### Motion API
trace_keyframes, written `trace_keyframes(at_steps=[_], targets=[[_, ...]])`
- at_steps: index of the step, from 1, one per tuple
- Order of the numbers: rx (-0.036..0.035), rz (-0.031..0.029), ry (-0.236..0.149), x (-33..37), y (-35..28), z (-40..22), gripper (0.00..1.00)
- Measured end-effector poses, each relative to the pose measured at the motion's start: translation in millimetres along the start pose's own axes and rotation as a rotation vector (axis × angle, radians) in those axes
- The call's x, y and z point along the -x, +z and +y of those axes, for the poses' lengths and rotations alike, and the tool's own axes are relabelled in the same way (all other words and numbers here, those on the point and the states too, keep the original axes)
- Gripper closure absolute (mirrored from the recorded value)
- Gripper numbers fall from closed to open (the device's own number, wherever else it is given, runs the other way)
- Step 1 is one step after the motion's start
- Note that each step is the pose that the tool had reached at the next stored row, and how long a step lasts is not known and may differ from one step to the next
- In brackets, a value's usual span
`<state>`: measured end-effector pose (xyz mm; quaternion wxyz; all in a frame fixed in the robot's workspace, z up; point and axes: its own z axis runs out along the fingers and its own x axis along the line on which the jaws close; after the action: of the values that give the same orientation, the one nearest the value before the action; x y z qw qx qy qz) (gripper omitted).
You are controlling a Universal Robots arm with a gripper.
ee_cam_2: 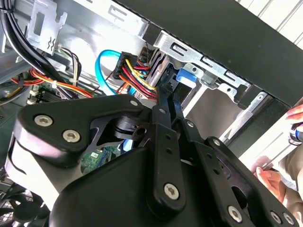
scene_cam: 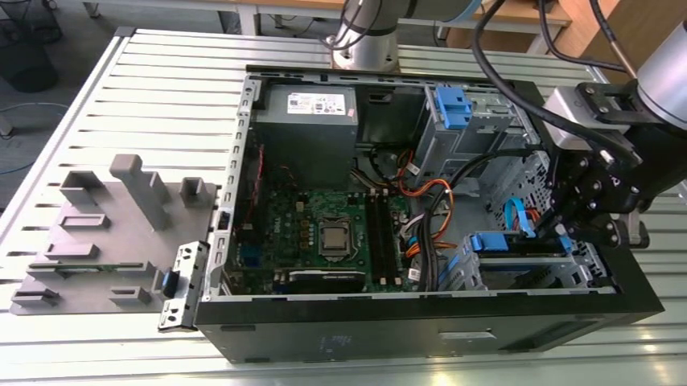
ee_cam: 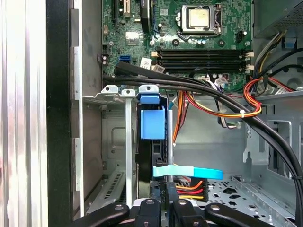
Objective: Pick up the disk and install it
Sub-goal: 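Insert the second disk wire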
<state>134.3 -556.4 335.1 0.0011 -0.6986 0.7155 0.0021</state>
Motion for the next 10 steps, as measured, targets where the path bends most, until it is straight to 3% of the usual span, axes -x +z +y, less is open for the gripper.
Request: trace_keyframes(at_steps=[10], targets=[[0.0000,0.0009,0.000,-0.1,3.0,0.1,0.83]])
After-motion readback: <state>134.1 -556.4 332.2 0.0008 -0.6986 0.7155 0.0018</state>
